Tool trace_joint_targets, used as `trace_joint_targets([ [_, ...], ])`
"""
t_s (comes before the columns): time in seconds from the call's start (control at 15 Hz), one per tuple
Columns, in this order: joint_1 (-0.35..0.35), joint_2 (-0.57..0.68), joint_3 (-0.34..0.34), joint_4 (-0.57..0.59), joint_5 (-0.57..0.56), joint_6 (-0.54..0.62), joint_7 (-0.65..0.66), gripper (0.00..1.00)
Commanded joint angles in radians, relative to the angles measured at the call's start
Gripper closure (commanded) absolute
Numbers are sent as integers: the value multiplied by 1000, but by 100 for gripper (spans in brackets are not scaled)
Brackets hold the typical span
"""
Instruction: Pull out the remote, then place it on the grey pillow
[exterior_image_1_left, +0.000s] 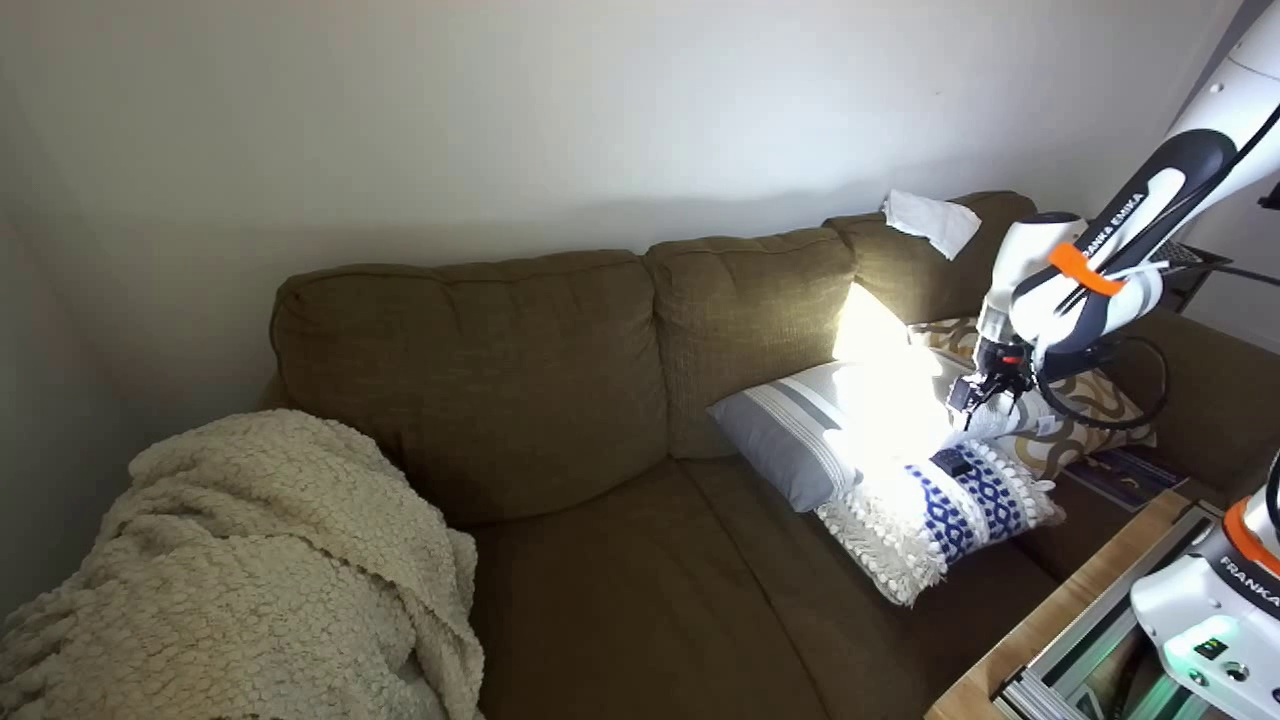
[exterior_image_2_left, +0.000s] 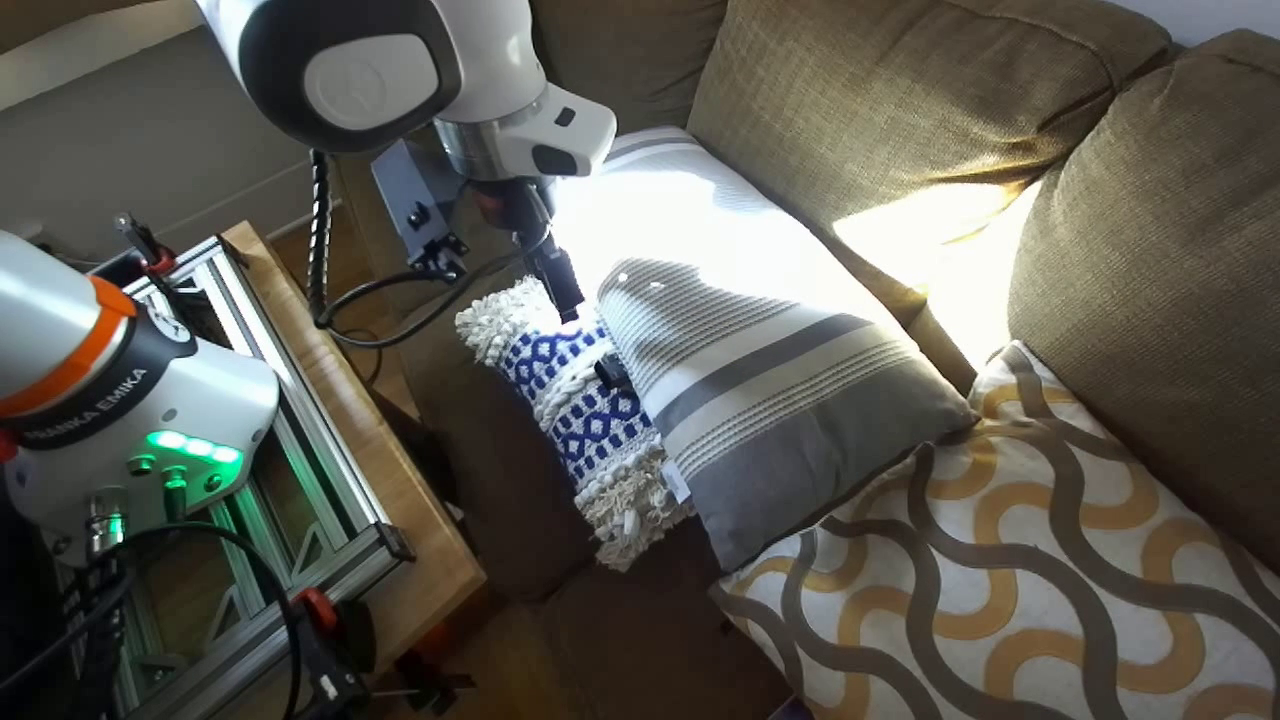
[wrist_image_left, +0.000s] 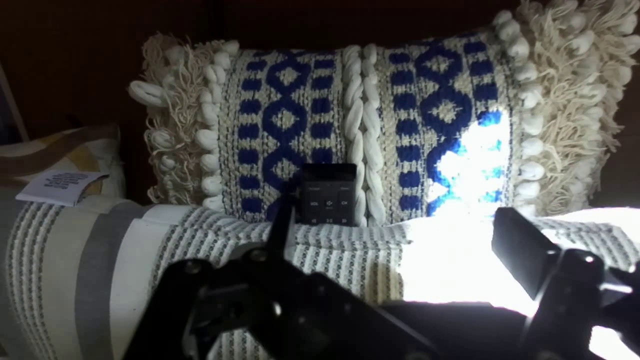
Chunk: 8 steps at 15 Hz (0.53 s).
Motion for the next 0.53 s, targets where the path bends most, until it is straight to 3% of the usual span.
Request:
trace_joint_targets([
  [0.0,49,131,-93,0,-88,170,55,0],
  [0.2,105,239,-149,-3,-22,289,18,0],
  [0.27,89,269,-144,-3,-71,317,69,0],
  [0.47,167,362,-199,-3,-43,402,92,0],
])
